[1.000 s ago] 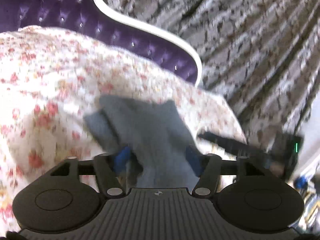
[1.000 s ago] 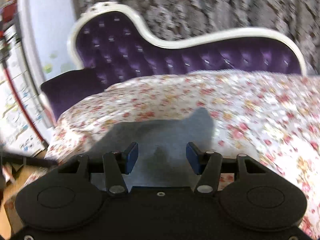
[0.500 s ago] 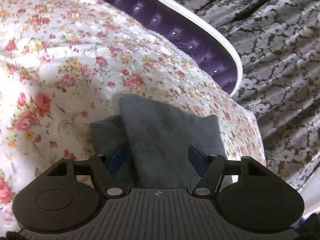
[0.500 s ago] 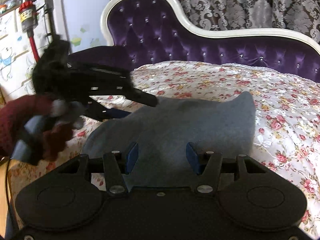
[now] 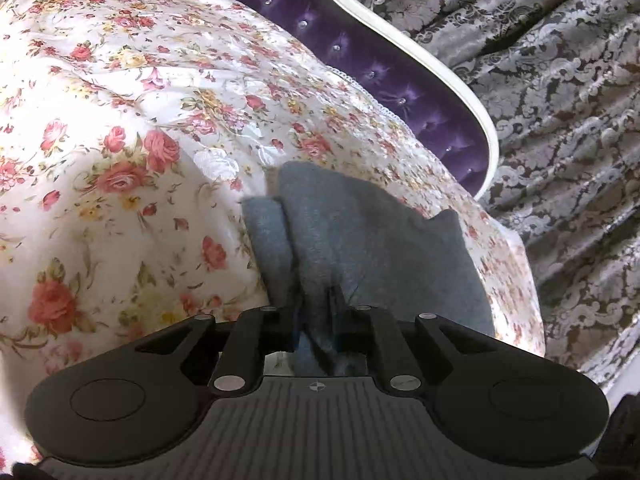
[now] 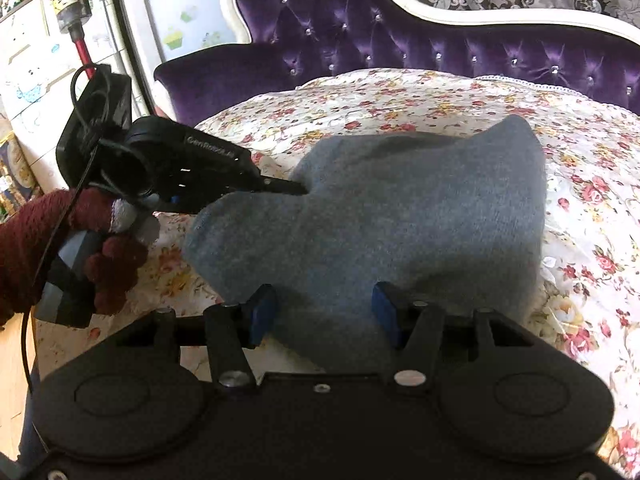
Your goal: Fold small clothes
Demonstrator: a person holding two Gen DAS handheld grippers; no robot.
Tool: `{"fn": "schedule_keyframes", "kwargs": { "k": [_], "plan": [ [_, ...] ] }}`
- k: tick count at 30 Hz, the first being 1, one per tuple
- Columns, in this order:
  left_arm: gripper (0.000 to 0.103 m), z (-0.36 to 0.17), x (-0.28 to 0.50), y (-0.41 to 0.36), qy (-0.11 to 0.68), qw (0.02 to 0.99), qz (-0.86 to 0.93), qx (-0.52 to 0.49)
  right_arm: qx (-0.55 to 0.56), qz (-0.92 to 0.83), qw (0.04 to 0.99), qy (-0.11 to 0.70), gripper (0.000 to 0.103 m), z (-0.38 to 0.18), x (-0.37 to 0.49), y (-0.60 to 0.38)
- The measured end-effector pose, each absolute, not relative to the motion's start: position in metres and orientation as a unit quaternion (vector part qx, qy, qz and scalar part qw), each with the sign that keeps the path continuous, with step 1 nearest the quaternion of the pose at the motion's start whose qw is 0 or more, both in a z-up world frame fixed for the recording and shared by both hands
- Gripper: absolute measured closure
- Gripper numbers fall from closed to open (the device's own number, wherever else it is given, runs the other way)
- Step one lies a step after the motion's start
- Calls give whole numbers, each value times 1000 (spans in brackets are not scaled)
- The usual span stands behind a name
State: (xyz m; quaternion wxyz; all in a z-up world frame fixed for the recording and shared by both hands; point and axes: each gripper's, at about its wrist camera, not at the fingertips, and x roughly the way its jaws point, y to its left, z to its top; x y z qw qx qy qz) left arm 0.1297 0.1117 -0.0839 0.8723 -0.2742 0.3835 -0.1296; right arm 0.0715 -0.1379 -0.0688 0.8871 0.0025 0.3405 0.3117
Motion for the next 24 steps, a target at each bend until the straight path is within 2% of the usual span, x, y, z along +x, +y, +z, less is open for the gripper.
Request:
{"fn": "schedule_keyframes", "kwargs": {
  "k": [6, 7, 9, 13, 19, 24],
  "plan": [
    [90, -81, 128, 106, 382, 883, -132, -240, 18, 338, 881, 330, 41, -51, 73, -147],
    [90, -82, 127, 106, 382, 883, -132, -238, 31, 337, 884, 321, 40, -45, 75, -152],
    [90, -83, 126, 105, 381, 884, -131, -237, 54, 324, 895, 302, 31, -35, 86, -161],
    [90, -83, 126, 104, 379, 886, -129, -233, 63, 294, 910, 286, 31, -26, 122, -167],
    [89, -82, 125, 100, 373, 893, -126, -218, 95, 267, 899, 334, 31, -50, 193, -171],
    [88, -81, 124, 99, 369, 897, -122, -212, 107, 158, 910, 369, 31, -73, 217, -202]
  ]
}}
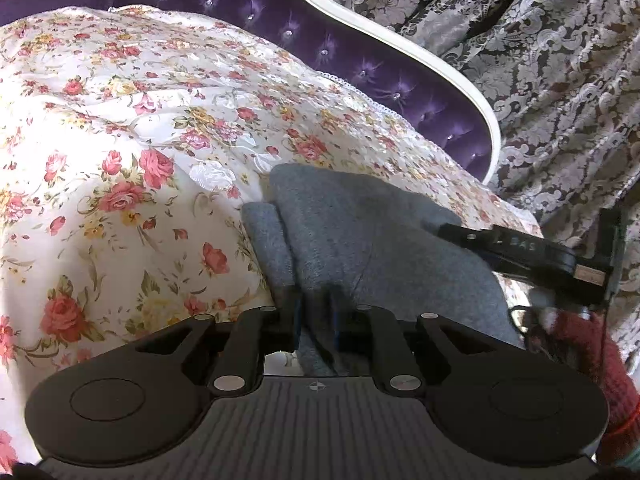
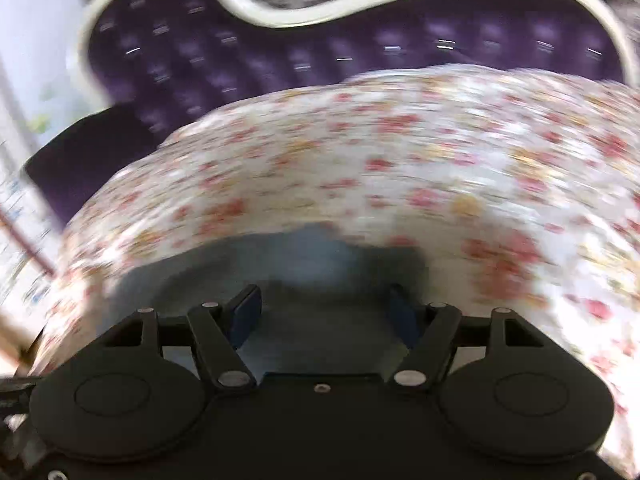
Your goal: Fold small clothes
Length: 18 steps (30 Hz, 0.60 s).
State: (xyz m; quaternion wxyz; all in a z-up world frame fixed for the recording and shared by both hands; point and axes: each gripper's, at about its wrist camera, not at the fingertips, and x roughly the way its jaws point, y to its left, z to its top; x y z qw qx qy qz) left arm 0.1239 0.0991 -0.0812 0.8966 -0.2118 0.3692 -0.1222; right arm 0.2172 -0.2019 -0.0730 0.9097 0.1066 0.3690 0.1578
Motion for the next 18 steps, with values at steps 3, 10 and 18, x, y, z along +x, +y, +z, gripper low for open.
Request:
{"fn": "schedule_keyframes", "kwargs": {
  "k": [3, 10, 18],
  "plan": [
    [87, -77, 122, 97, 362, 901, -121, -204, 120, 138, 919, 349, 31, -64, 199, -217],
    [32, -44, 99, 89, 312, 932, -101, -156, 64, 123, 953, 269, 14, -23, 137, -217],
    [0, -10, 64, 55, 282, 954, -82, -63, 53, 122, 965, 227, 1, 0, 78, -199]
  ]
}}
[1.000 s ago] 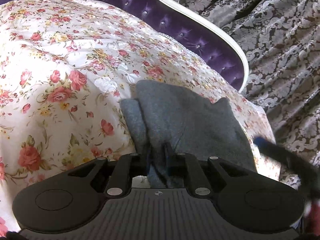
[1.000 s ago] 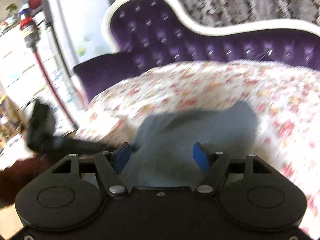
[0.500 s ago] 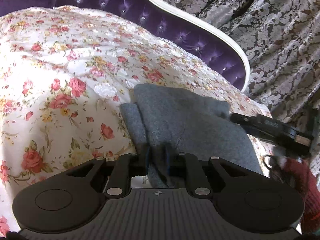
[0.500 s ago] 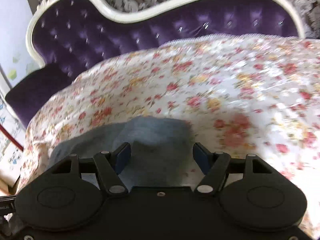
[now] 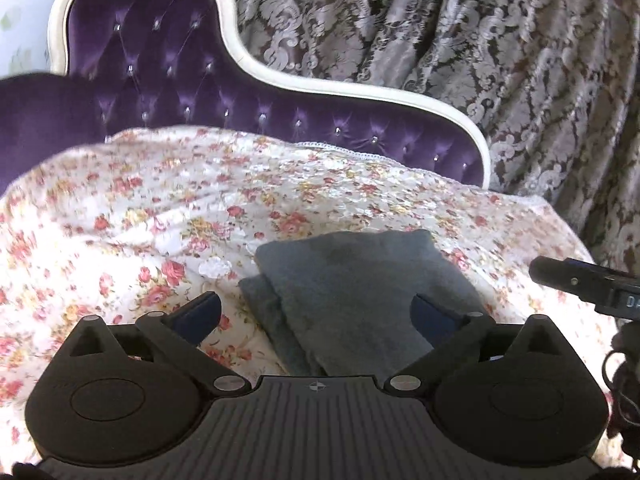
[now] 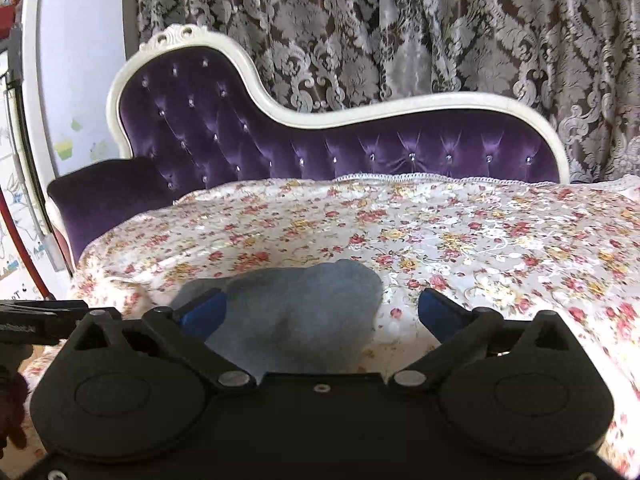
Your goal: Fold small clothes
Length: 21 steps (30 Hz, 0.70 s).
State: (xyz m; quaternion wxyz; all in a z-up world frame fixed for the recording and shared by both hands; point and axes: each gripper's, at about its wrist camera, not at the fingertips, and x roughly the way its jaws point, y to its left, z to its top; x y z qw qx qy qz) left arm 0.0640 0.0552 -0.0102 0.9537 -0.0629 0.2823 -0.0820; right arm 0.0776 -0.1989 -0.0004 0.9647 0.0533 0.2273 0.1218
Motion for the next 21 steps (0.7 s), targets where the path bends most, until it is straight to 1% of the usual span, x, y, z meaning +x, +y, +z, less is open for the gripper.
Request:
{"fn": "schedule_keyframes", "kwargs": {
  "k": [6, 10, 16, 21],
  "plan": [
    [0, -5, 46, 43, 285, 952, -85, -68, 70, 113, 962, 240, 1, 0, 50, -196],
    [0, -3, 34, 36, 296, 947, -98, -79, 65, 97, 956, 268, 1, -5, 39, -190],
    [1, 2, 14, 15, 304, 951, -51, -18, 100, 97, 947, 290, 1, -9, 20, -192],
    [1, 7, -1, 9, 302, 953, -32, -9, 83, 89, 951, 285, 1, -4, 0, -187]
  ]
}}
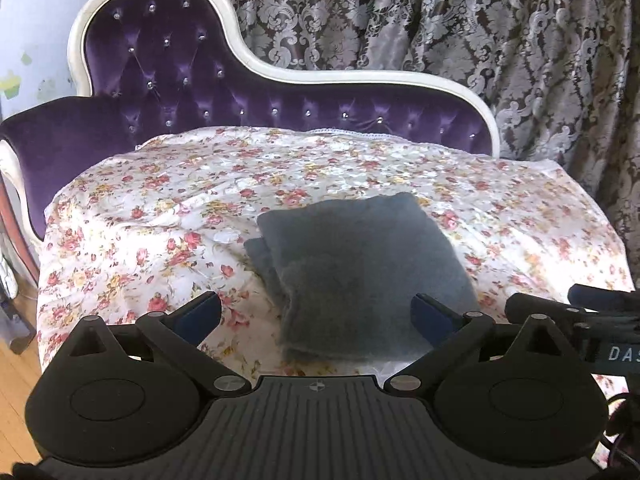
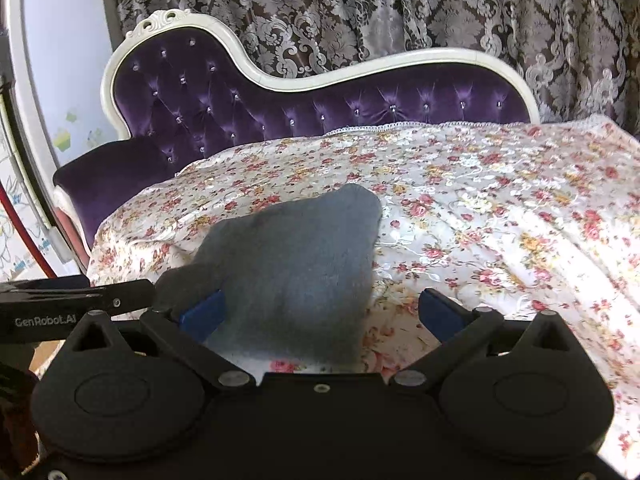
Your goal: Fold small clothes
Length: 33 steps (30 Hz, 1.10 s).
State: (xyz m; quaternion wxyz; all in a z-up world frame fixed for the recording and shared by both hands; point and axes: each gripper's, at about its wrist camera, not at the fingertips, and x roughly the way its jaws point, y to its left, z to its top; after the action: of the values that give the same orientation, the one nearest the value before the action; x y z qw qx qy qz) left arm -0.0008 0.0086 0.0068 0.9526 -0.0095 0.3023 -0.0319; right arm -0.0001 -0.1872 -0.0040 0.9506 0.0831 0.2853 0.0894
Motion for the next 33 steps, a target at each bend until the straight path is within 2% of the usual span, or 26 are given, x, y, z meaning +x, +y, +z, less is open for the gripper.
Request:
{"fn": "schedule_keyframes", "kwargs": {
  "k": [17, 33],
  "plan": [
    [1, 13, -32, 5, 311, 950, 6, 8, 41, 54, 960, 273, 1, 13, -37, -169],
    [1, 7, -30, 3, 333, 943, 12, 7, 55, 64, 954, 288, 1, 8, -37, -164]
  ]
}}
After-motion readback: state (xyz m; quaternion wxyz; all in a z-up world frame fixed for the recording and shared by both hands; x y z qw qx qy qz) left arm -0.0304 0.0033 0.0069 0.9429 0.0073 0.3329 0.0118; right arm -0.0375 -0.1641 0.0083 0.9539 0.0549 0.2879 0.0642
